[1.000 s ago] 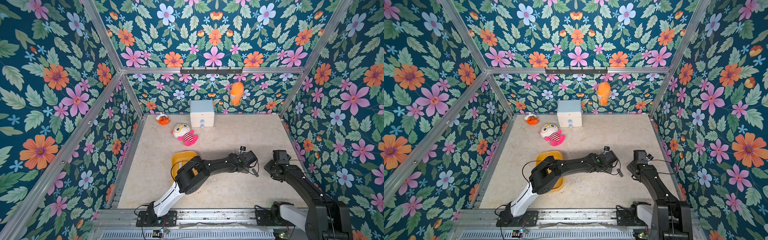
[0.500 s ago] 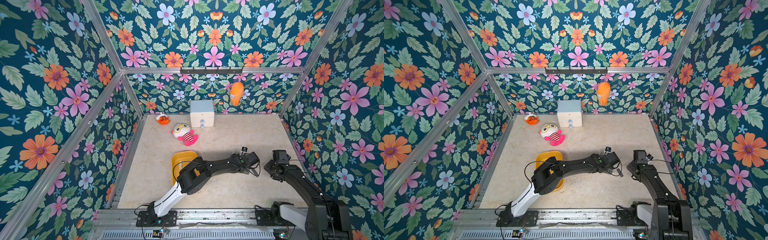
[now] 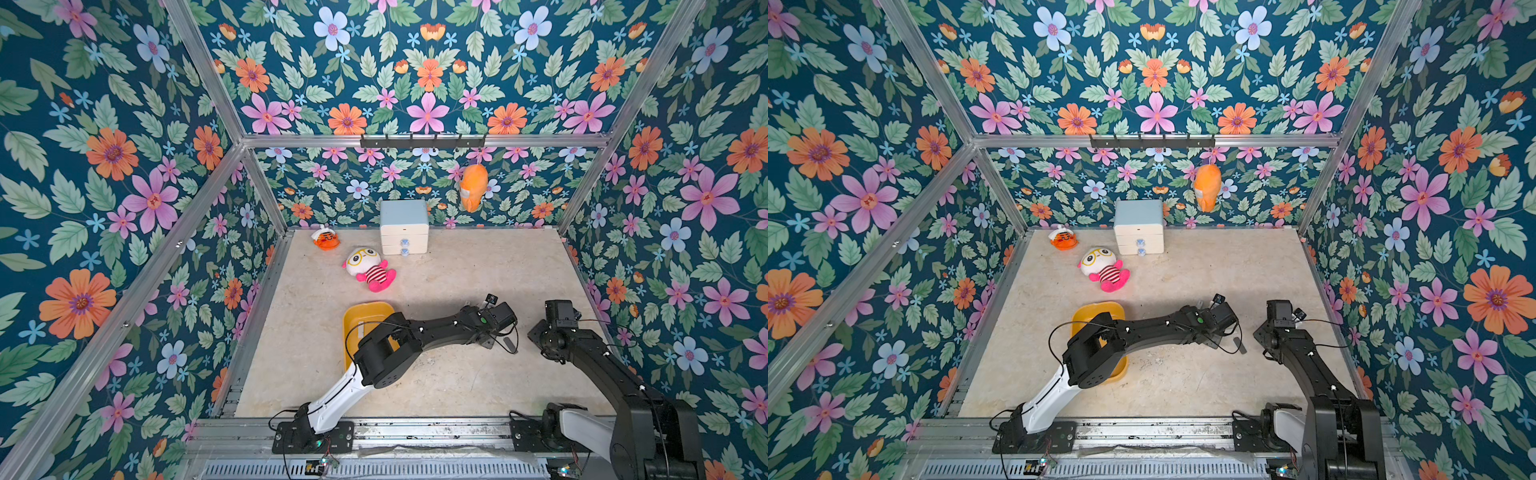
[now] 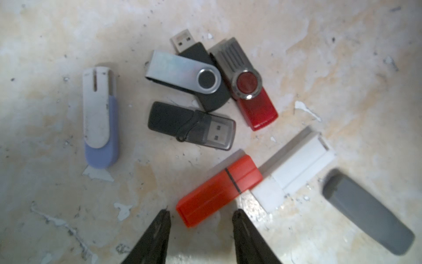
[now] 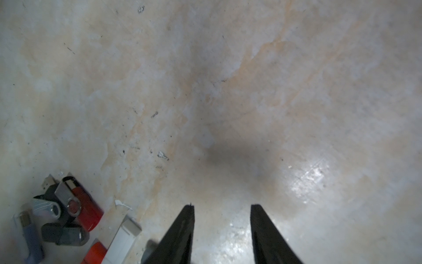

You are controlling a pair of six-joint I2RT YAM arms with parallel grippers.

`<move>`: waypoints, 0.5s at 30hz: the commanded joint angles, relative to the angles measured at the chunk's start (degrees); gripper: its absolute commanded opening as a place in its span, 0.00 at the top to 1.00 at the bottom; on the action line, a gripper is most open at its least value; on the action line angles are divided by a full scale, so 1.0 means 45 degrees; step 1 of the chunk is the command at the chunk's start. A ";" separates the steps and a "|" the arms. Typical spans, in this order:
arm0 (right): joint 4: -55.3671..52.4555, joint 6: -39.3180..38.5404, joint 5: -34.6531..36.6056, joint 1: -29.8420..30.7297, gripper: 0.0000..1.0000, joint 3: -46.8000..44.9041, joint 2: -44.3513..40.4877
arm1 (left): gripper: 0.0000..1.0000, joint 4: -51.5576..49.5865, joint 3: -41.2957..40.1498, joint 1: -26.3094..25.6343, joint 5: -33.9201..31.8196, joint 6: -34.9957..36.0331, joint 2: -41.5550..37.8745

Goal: Put the usb flash drive into the storage box
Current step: Pick up the USB flash from the center of the board.

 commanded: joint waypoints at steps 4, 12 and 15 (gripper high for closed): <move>0.0069 -0.0124 0.0063 -0.0001 0.54 0.0062 0.0001 | 0.40 -0.1894 0.0127 0.0341 0.0784 0.2890 0.0003; 0.0042 -0.0104 0.0068 -0.0003 0.54 0.0070 0.0027 | 0.41 -0.2296 0.1438 0.0806 0.1117 0.5146 0.0680; 0.0055 -0.0100 0.0073 -0.0004 0.54 0.0071 0.0056 | 0.41 -0.1959 0.1587 0.0824 0.1517 0.5787 0.0861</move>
